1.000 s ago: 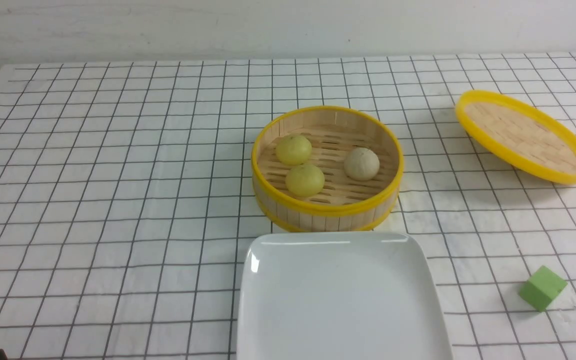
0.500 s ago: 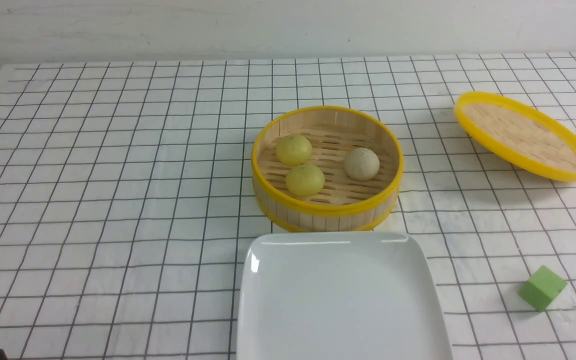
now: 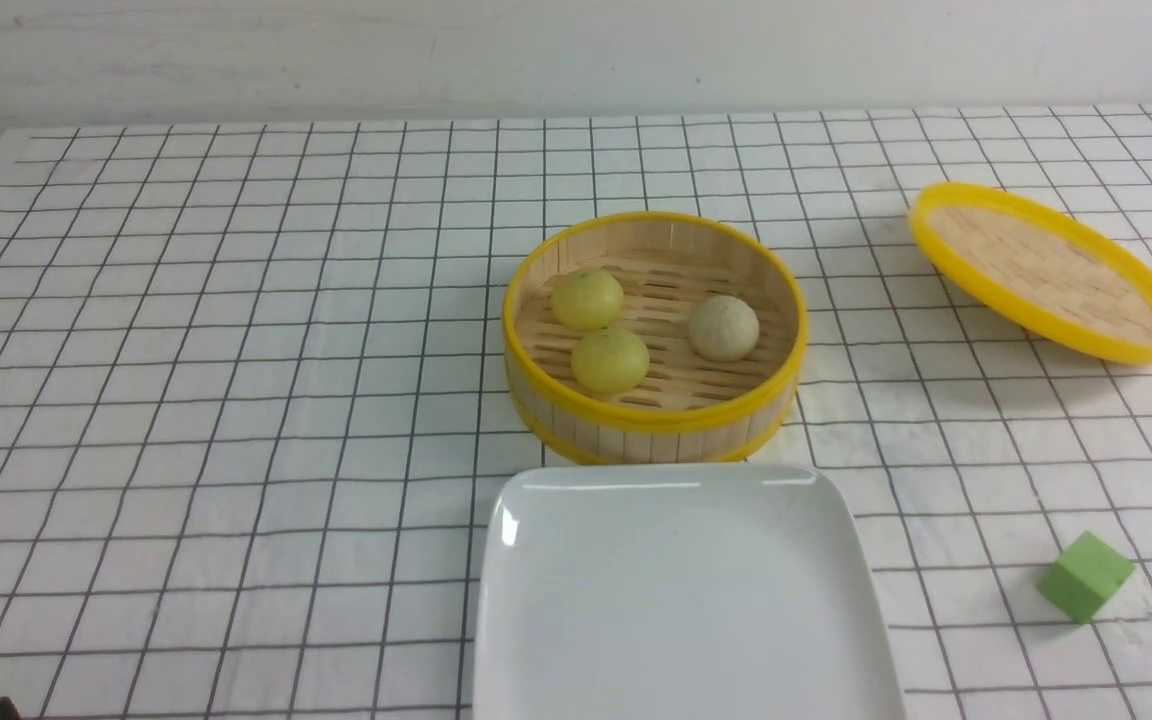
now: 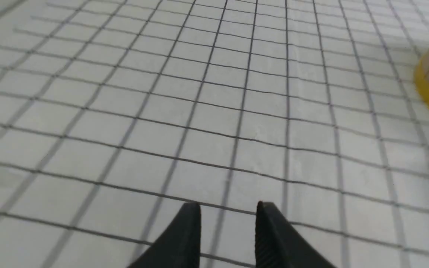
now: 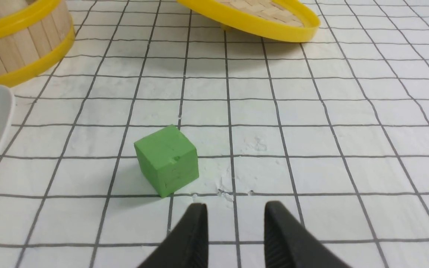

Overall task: Put the steamed buns into the plate on the white-black tablecloth.
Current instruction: 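Reach toward a bun in the bamboo steamer with the right gripper, then move the steamed bun from the bamboo steamer onto the white plate with the right gripper, then reach into the bamboo steamer and grasp a bun with the left gripper, then carry the bun from the bamboo steamer to the plate with the left gripper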

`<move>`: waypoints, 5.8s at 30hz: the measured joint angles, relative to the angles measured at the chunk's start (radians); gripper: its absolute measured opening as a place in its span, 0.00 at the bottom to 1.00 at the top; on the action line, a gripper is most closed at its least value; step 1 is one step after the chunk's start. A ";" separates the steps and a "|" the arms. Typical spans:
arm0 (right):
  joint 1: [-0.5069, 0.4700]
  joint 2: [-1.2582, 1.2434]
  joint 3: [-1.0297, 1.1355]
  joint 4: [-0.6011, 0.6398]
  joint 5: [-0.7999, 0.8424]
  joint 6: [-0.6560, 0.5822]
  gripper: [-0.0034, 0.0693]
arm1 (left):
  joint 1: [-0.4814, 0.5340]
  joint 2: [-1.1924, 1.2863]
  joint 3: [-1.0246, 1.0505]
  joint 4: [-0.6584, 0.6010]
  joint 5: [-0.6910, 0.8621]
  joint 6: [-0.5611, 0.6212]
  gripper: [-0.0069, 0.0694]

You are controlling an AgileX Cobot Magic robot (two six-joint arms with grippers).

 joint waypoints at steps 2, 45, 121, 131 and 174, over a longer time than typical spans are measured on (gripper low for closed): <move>0.000 0.000 0.001 0.052 0.000 0.030 0.38 | 0.000 0.000 0.000 -0.089 -0.002 -0.065 0.41; 0.208 1.268 -0.843 0.445 0.503 -0.208 0.19 | 0.000 0.881 -0.614 -0.364 0.608 0.113 0.12; 0.618 1.027 -0.882 -0.023 0.677 -0.006 0.03 | 0.000 1.041 -0.709 -0.299 0.485 0.140 0.12; 0.618 0.818 -0.618 -0.067 0.479 -0.006 0.03 | -0.151 1.343 -1.009 -0.585 0.542 0.323 0.13; 0.618 0.818 -0.618 -0.059 0.438 -0.004 0.07 | -0.545 1.996 -1.995 -0.094 0.679 -0.014 0.11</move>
